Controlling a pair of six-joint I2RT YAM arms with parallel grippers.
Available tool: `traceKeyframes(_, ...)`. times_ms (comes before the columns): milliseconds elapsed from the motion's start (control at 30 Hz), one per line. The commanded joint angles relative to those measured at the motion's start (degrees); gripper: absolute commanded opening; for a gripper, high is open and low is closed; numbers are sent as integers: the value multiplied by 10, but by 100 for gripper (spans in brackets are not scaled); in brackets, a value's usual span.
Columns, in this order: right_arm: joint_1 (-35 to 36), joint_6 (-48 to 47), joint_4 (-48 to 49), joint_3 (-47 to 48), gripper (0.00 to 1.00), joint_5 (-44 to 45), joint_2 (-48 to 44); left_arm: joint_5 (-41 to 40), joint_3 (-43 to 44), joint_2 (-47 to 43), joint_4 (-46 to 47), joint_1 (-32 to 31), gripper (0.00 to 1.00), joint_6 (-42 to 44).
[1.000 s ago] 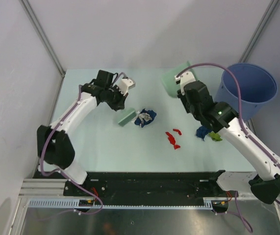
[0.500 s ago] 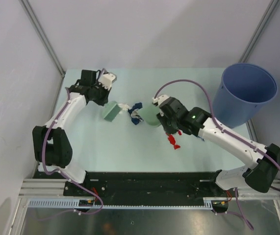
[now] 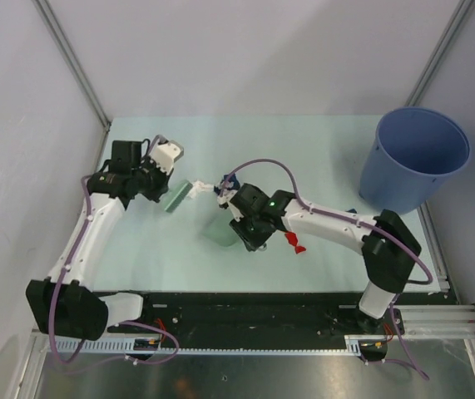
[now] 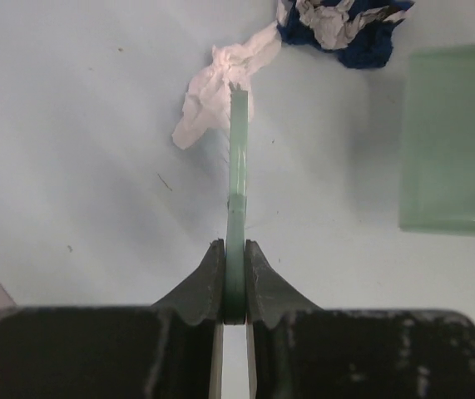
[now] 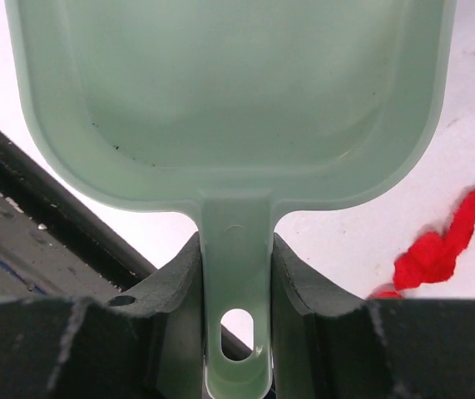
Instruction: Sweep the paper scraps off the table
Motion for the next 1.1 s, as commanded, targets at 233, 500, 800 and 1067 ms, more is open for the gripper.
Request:
traceKeyframes(233,31,13,-47,94,0,25,133,25,155,83,10,2,0,-25)
traceKeyframes(500,34,41,-44,149,0,19,180,-29,203,233,46,1,0,-27)
traceKeyframes(800,9,62,-28,186,0,55,233,104,67,135,20,-13,0,15)
traceKeyframes(1067,-2,36,23,185,0,59,235,243,-11,36,-95,-13,0,70)
